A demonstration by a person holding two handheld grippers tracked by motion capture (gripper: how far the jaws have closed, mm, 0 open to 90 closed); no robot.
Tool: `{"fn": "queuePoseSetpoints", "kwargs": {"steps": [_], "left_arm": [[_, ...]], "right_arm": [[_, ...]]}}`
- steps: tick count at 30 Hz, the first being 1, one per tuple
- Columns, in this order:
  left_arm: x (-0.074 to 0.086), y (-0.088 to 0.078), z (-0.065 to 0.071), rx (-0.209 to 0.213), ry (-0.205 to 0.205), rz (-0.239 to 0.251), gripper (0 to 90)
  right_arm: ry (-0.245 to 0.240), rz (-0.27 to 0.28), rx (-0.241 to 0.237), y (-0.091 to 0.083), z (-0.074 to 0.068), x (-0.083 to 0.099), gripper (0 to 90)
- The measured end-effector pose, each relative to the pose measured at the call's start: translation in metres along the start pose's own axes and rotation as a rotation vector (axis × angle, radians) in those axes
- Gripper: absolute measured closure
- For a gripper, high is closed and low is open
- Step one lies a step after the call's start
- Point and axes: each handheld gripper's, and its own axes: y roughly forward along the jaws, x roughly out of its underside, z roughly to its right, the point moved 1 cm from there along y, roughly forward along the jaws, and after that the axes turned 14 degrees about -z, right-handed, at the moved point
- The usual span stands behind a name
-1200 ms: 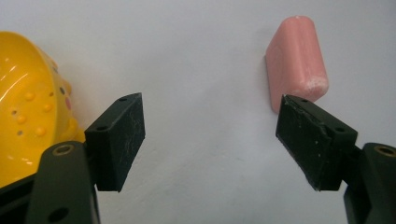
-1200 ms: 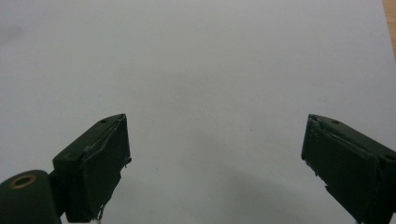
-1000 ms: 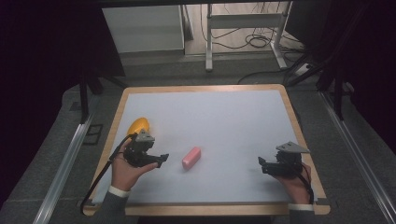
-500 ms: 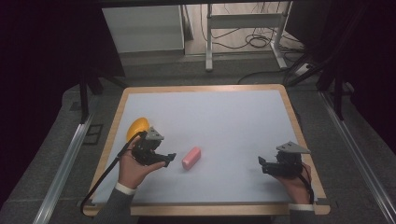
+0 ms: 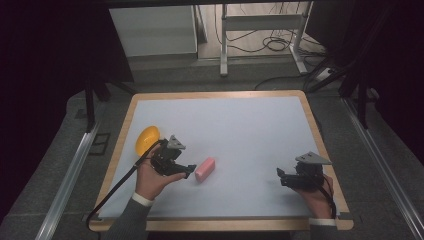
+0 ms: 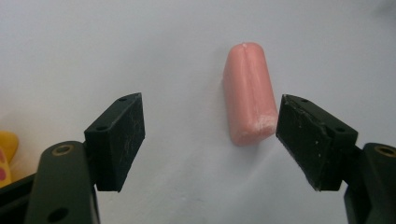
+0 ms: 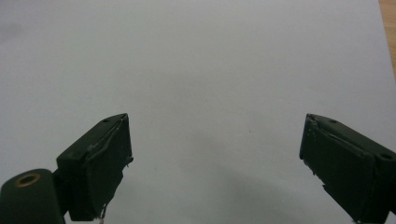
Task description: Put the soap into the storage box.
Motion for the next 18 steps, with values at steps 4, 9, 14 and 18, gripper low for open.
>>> {"fn": "queuePoseSetpoints", "kwargs": {"steps": [4,9,14,18], "left_arm": [[-0.003,0.004,0.001,0.011,0.004,-0.009,24.1],[-0.005,0.009,0.003,0.023,0.004,-0.015,24.1],[-0.01,0.015,0.009,0.035,0.022,-0.031,23.8],[-0.015,0.021,0.013,0.04,0.034,-0.052,23.6]], "right_arm": [[0.001,0.001,-0.006,0.0,0.0,0.0,9.1],[0.002,0.001,-0.004,0.001,0.0,0.0,9.2],[0.008,-0.003,0.002,0.002,0.001,0.001,9.2],[0.008,-0.002,0.004,0.002,0.001,0.001,9.2]]}}
